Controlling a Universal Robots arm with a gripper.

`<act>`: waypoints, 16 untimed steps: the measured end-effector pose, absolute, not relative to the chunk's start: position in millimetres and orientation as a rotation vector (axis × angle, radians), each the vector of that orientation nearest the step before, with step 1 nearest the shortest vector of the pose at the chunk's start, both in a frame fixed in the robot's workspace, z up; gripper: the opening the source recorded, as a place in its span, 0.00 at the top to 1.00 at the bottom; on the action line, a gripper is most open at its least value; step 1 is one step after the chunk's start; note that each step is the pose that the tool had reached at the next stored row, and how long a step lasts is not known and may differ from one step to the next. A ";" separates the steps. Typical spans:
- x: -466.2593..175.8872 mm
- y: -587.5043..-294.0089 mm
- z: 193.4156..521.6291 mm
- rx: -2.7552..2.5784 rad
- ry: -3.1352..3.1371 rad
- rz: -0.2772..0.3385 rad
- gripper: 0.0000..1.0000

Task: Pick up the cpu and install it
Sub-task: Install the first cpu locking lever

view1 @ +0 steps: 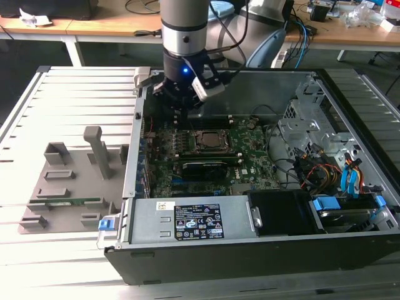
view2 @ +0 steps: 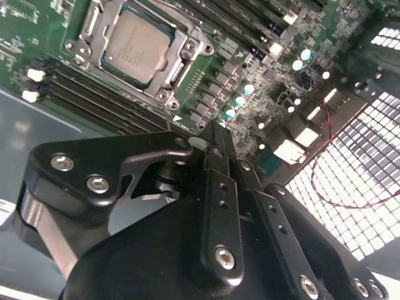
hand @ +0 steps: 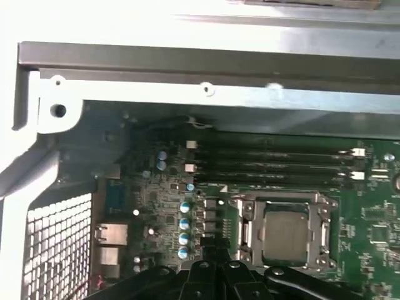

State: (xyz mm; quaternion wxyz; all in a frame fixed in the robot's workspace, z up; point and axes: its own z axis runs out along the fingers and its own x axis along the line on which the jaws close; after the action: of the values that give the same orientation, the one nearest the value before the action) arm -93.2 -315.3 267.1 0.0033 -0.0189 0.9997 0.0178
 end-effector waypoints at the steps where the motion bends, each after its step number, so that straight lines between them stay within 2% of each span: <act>1: -96.2 -314.1 265.7 -0.059 3.134 0.056 0.89; 9: -98.8 -296.7 260.4 -0.060 3.134 0.062 0.89; 16: -86.8 -294.5 260.3 -0.065 3.134 0.062 0.89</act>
State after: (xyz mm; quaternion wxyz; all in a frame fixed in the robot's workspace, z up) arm -86.8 -294.5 260.3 0.0033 -0.0208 0.9996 0.0199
